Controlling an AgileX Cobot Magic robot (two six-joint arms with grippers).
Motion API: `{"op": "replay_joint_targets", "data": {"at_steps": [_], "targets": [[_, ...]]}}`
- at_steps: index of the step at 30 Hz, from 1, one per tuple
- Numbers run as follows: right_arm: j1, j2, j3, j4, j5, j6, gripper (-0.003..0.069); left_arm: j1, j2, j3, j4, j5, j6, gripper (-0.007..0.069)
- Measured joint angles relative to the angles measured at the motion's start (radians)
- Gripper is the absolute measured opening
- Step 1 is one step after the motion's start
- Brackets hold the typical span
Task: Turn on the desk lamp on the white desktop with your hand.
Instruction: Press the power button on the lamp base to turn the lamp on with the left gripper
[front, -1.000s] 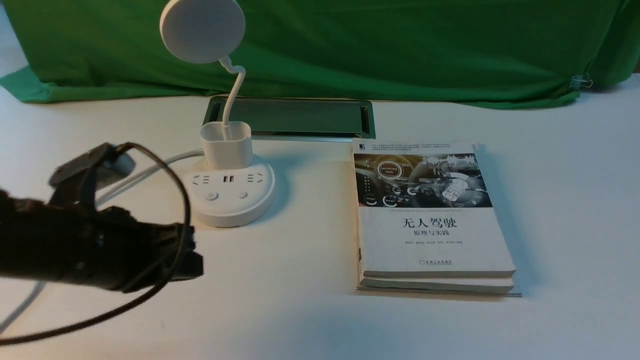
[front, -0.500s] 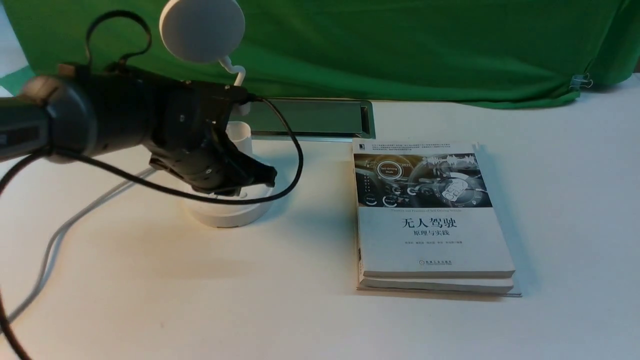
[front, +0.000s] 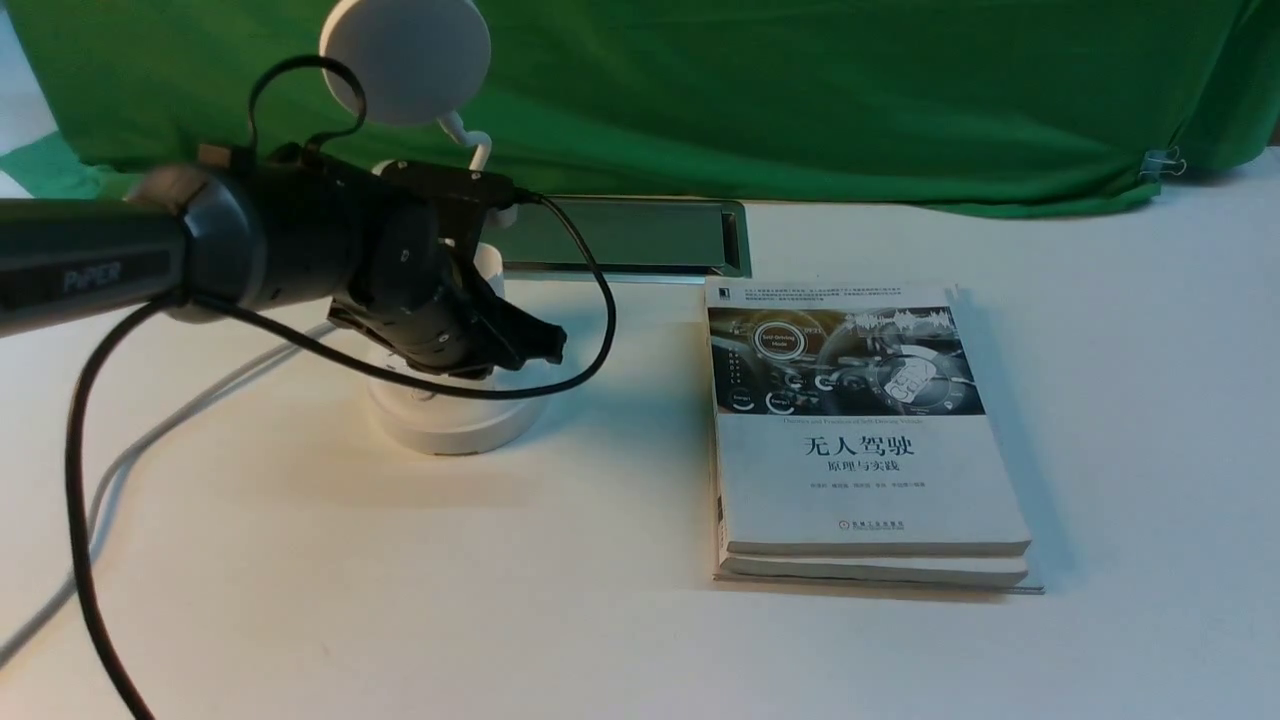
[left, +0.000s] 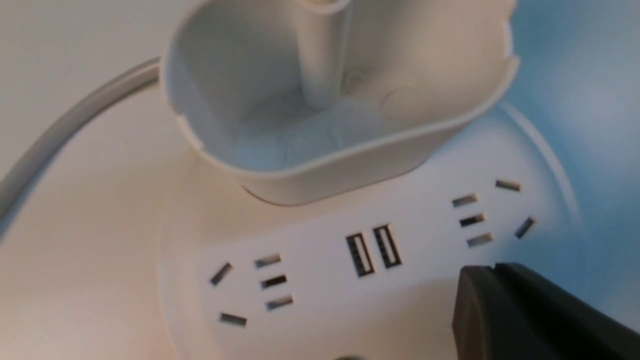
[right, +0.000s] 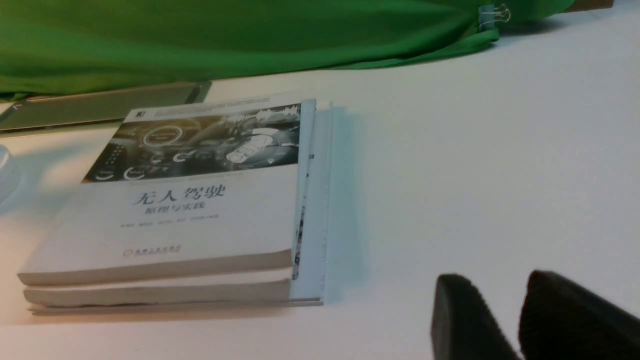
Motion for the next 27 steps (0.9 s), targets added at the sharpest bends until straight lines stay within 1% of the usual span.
{"op": "replay_joint_targets", "data": {"at_steps": [19, 27], "targets": [[0.0, 0.0, 0.0, 0.0, 0.0, 0.0, 0.0241, 0.0, 0.015, 0.001, -0.005, -0.001, -0.002, 0.002], [0.0, 0.0, 0.0, 0.0, 0.0, 0.0, 0.0241, 0.0, -0.004, 0.004, -0.006, 0.031, -0.002, 0.0021]]}}
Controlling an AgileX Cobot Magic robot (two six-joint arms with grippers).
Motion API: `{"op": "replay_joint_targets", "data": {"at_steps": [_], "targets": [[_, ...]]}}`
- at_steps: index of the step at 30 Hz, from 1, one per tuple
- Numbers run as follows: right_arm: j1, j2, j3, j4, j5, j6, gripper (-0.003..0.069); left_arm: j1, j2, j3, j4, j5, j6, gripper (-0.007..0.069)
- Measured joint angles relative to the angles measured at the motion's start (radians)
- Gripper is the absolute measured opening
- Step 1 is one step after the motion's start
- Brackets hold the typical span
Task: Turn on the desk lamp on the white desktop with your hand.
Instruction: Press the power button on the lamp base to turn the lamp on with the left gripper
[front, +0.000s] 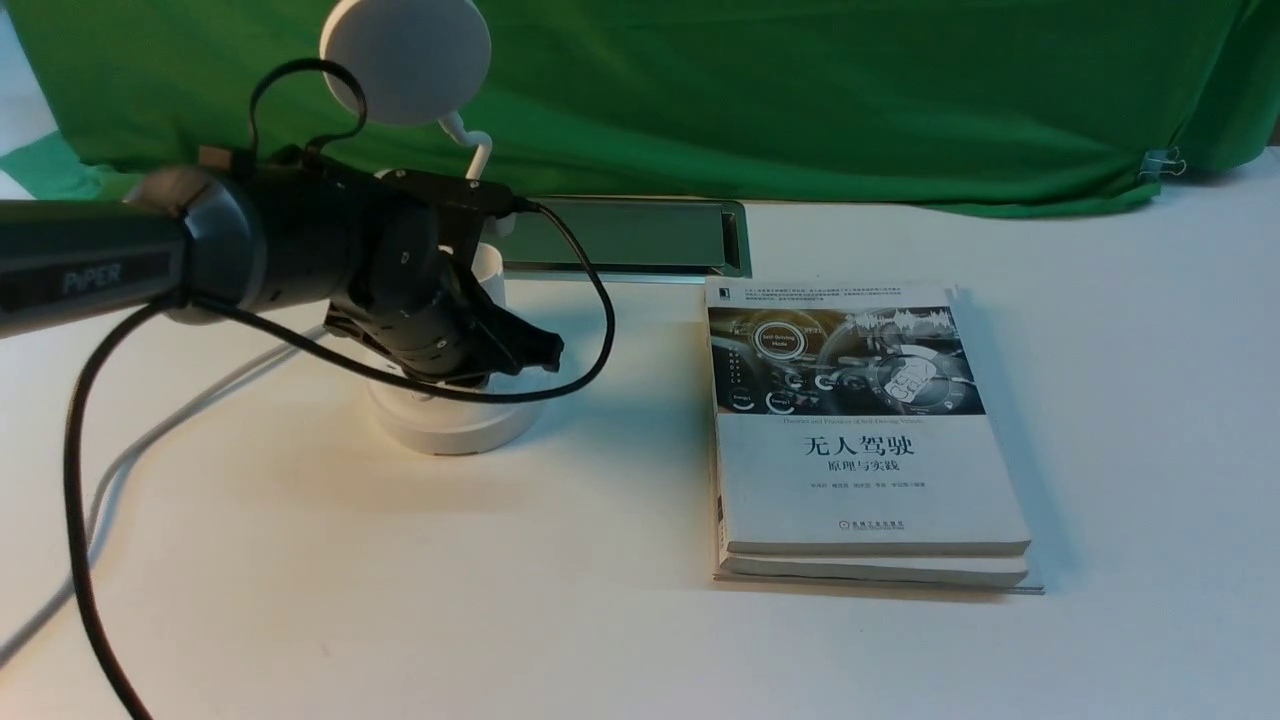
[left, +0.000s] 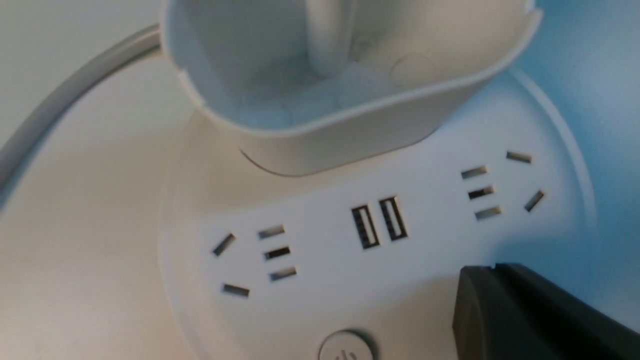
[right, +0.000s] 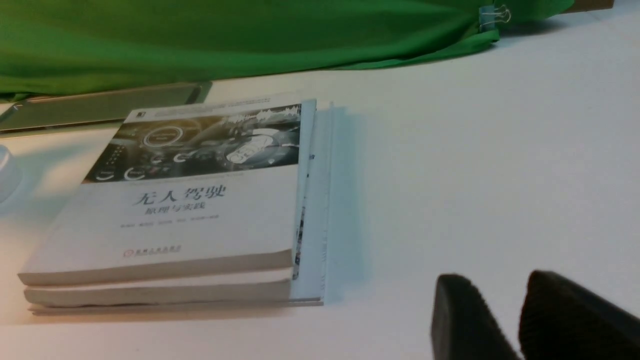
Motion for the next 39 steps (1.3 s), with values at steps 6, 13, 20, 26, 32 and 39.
{"op": "replay_joint_targets", "data": {"at_steps": [6, 13, 20, 26, 32, 39], "targets": [[0.0, 0.0, 0.0, 0.0, 0.0, 0.0, 0.0241, 0.0, 0.008, 0.001, -0.007, 0.002, 0.0, 0.0021], [0.0, 0.0, 0.0, 0.0, 0.0, 0.0, 0.0241, 0.0, 0.022, -0.006, -0.039, 0.017, 0.004, 0.0021], [0.0, 0.0, 0.0, 0.0, 0.001, 0.0, 0.0241, 0.001, 0.032, -0.017, -0.066, 0.036, 0.046, 0.0021], [0.0, 0.0, 0.0, 0.0, 0.0, 0.0, 0.0241, 0.002, 0.041, -0.021, -0.072, 0.052, 0.046, 0.0021], [0.0, 0.0, 0.0, 0.0, 0.0, 0.0, 0.0241, 0.003, 0.067, -0.037, -0.081, 0.077, 0.046, 0.0021], [0.0, 0.0, 0.0, 0.0, 0.0, 0.0, 0.0241, 0.003, 0.053, -0.044, -0.087, 0.094, 0.05, 0.0021]]}}
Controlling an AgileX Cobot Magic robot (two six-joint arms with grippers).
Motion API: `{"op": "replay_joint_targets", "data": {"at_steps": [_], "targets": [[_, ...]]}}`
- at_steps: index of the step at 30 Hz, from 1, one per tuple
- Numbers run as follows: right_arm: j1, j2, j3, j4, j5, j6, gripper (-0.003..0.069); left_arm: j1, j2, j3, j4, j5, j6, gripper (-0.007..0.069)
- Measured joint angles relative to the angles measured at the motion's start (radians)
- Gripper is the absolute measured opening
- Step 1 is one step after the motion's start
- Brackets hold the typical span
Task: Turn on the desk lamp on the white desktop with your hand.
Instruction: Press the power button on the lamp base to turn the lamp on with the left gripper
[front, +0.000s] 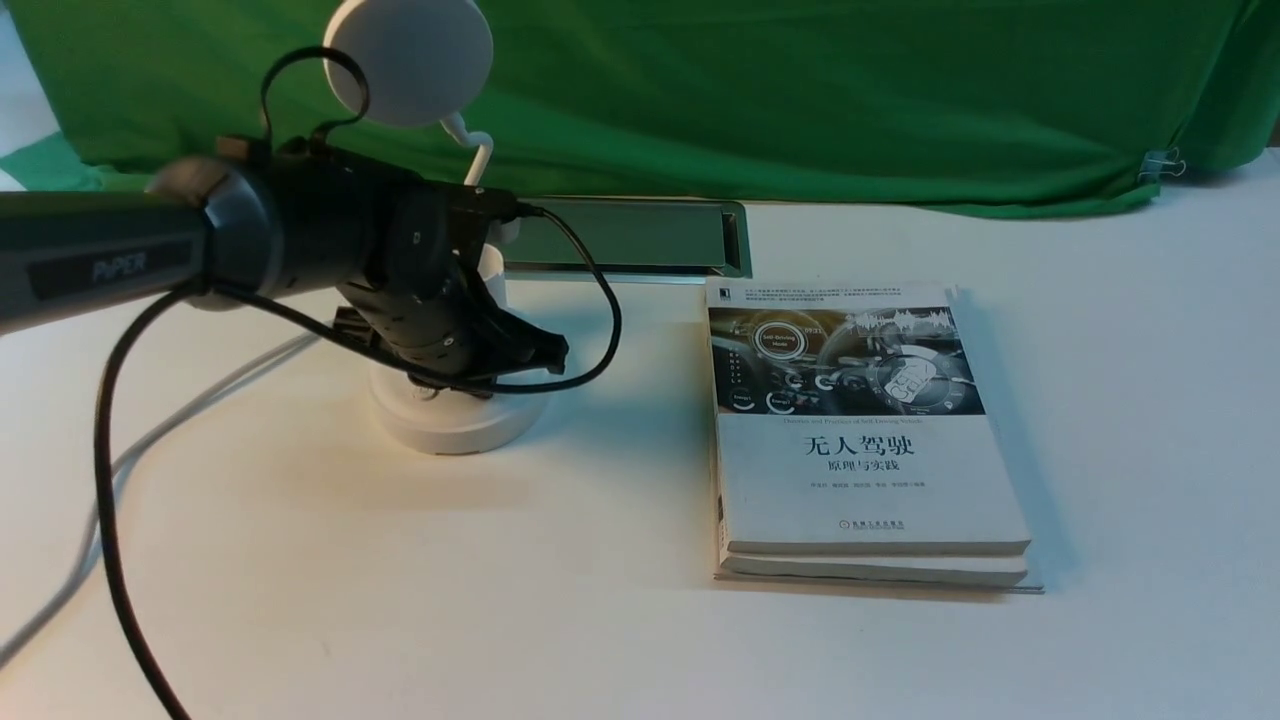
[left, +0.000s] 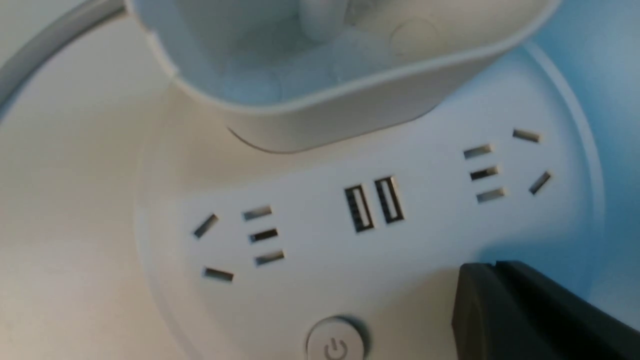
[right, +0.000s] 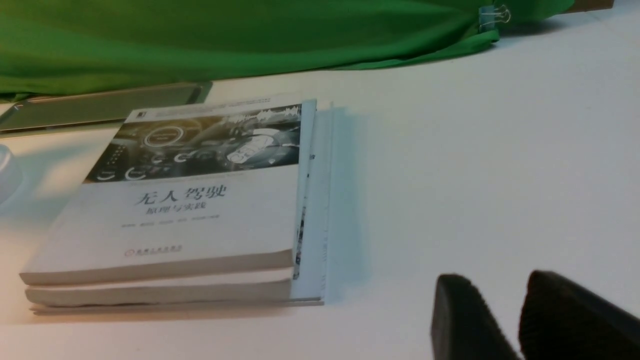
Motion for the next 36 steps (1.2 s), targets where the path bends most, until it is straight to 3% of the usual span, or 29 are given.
{"op": "replay_joint_targets", "data": {"at_steps": [7, 16, 36], "targets": [[0.0, 0.0, 0.0, 0.0, 0.0, 0.0, 0.0241, -0.002, -0.079, 0.04, -0.033, 0.047, -0.003, 0.0021], [0.0, 0.0, 0.0, 0.0, 0.0, 0.0, 0.0241, -0.002, -0.076, 0.04, -0.007, -0.05, -0.004, 0.0021], [0.0, 0.0, 0.0, 0.0, 0.0, 0.0, 0.0241, 0.007, -0.038, 0.046, 0.036, -0.104, -0.004, 0.0021]]}}
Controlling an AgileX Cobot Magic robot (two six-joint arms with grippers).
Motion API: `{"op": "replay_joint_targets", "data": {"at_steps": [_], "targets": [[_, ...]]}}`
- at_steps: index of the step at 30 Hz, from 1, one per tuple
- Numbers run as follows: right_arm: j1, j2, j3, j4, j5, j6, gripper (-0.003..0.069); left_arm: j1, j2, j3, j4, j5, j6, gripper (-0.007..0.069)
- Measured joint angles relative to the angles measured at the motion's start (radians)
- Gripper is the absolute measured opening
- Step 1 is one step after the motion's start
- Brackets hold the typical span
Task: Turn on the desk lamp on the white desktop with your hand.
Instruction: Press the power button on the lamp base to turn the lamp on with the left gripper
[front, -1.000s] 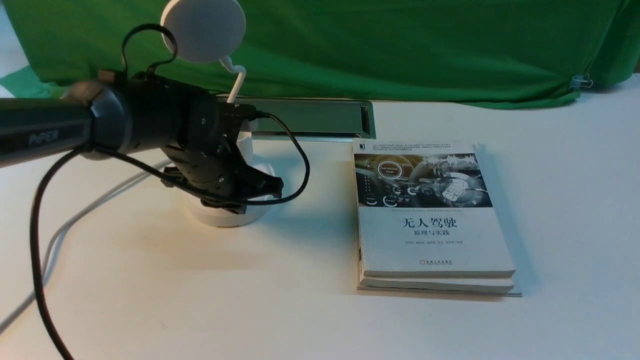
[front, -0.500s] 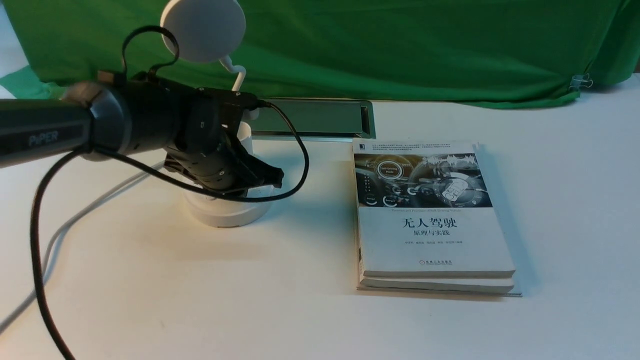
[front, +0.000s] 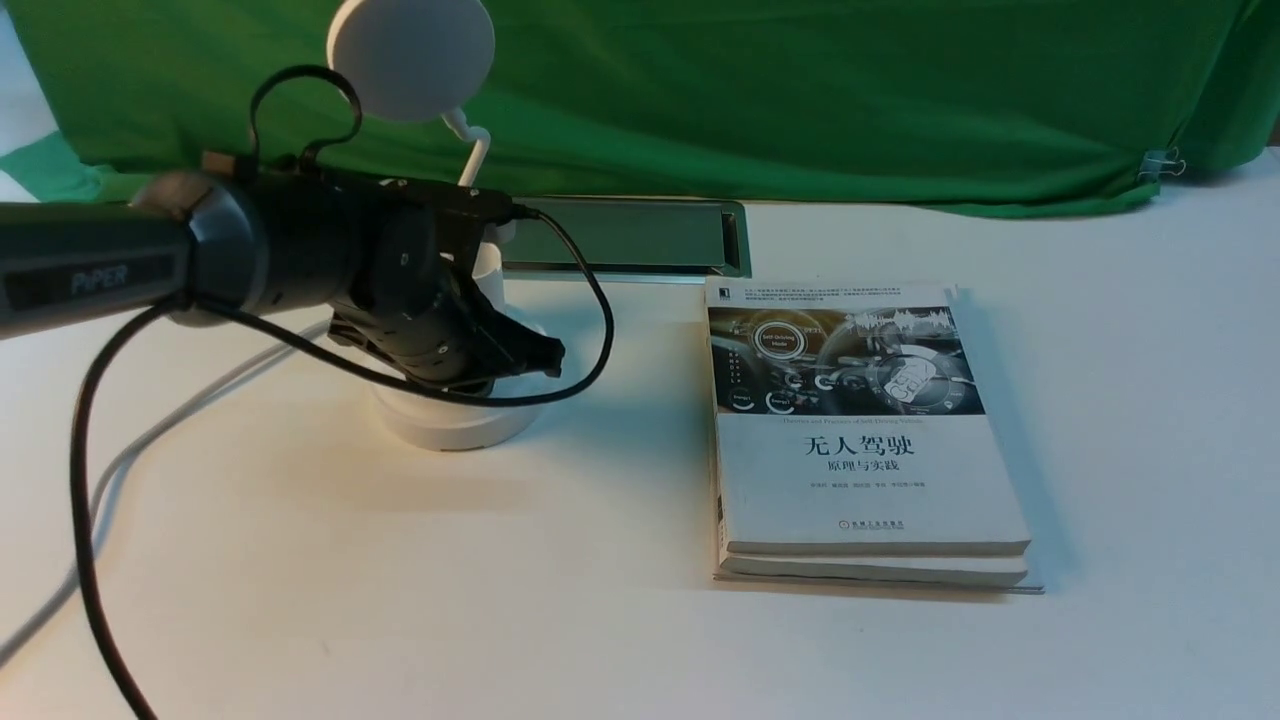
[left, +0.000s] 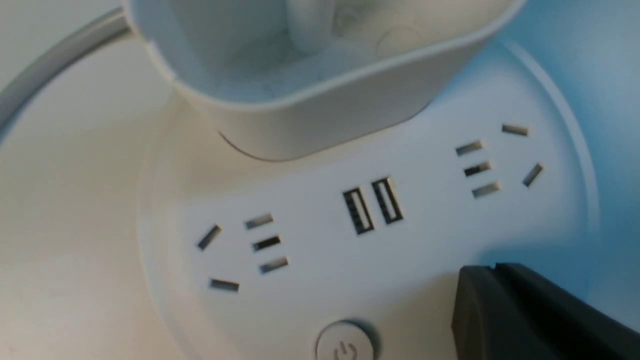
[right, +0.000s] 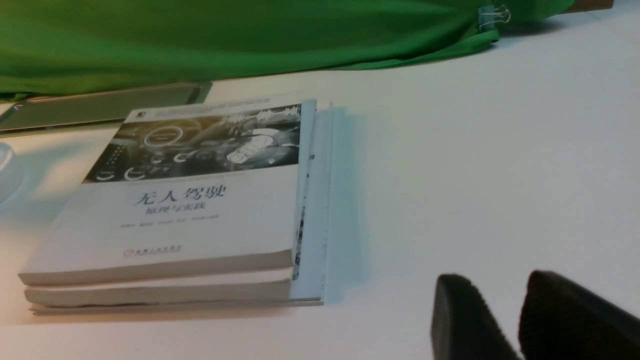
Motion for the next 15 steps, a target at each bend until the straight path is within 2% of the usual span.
{"op": "replay_joint_targets", "data": {"at_steps": [15], "targets": [[0.0, 0.0, 0.0, 0.0, 0.0, 0.0, 0.0241, 0.0, -0.026, 0.001, -0.002, -0.044, 0.0, 0.0021]]}}
